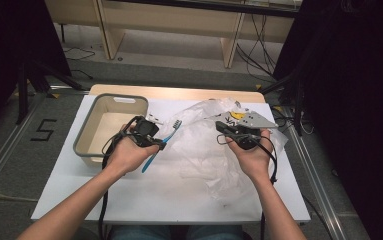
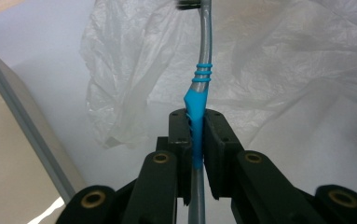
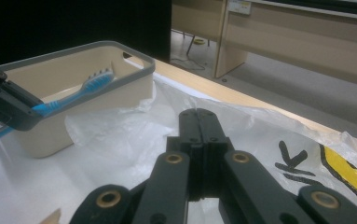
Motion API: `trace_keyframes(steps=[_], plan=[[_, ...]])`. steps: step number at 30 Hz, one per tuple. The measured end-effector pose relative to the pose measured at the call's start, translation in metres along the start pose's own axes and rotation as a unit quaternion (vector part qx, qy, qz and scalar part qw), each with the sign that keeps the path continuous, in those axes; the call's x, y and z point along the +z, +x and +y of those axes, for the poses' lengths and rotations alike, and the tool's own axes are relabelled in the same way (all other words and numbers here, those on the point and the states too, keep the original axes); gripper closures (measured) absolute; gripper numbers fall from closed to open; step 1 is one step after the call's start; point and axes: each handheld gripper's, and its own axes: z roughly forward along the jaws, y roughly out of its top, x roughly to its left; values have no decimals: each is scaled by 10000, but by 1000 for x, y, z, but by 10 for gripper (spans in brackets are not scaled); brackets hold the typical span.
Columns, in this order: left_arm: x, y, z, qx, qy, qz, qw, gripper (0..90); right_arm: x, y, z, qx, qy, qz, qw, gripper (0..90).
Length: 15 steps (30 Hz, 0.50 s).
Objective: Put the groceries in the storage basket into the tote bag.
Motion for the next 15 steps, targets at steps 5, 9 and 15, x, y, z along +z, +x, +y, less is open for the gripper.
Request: trace_keyframes(steps=[5,9,15], plan=[[4,-7,0,110,49,-50,9999,819,0,0,0,-5,-9,3,10000,900],[7,-11,0,161,66,-92,9998,818,0,0,0,-10,-9,5,10000,900],[12,-14,0,198,86,-117,9997,818,0,0,0,-4,-10,6,10000,900]])
